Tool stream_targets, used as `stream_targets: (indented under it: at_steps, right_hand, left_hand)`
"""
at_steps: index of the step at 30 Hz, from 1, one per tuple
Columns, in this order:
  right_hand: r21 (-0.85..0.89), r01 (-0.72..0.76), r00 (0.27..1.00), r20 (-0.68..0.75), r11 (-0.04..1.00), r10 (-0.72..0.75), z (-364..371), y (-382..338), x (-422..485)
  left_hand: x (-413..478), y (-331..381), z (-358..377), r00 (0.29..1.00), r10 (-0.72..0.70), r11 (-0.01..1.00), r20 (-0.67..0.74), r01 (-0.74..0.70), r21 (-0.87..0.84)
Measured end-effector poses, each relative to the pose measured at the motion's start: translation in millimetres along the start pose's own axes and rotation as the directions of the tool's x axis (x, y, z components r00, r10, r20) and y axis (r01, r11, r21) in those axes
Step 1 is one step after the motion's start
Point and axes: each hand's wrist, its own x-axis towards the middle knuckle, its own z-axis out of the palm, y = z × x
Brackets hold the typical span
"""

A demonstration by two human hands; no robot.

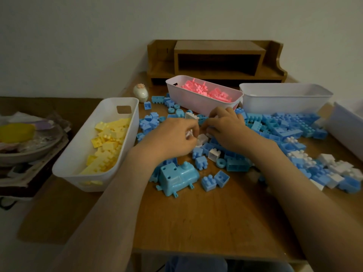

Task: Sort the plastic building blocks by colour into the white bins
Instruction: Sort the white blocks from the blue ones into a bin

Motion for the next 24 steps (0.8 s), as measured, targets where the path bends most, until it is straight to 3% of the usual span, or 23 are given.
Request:
stream_targets:
  at_steps: [7, 13, 20, 24]
  right_hand:
    - [-0.001, 0.033, 0.997, 0.064, 0.999, -0.033, -5.2, -1.1, -0.3]
    - [-0.040, -0.053, 0.997, 0.061, 0.998, 0.055, -5.0, -2.2, 0.8]
    - [-0.032, -0.080, 0.997, 0.021, 0.996, 0.081, -3.7, -1.7, -0.1]
    - [-0.047, -0.059, 0.998, 0.005, 0.997, 0.059, -3.2, -2.2, -0.9]
  left_hand:
    - [0.8, -5.0, 2.7, 1.000, 0.018, 0.991, 0.001, -0.019, 0.132]
    - [4.6, -9.2, 6.6, 0.998, -0.050, 0.979, -0.047, 0.058, 0.194]
    - [5.2, -2.4, 5.8, 0.997, -0.001, 0.996, 0.075, -0.006, 0.094]
    - [7.4, -3.3, 8.7, 0.999, -0.009, 0.996, 0.032, 0.006, 0.093]
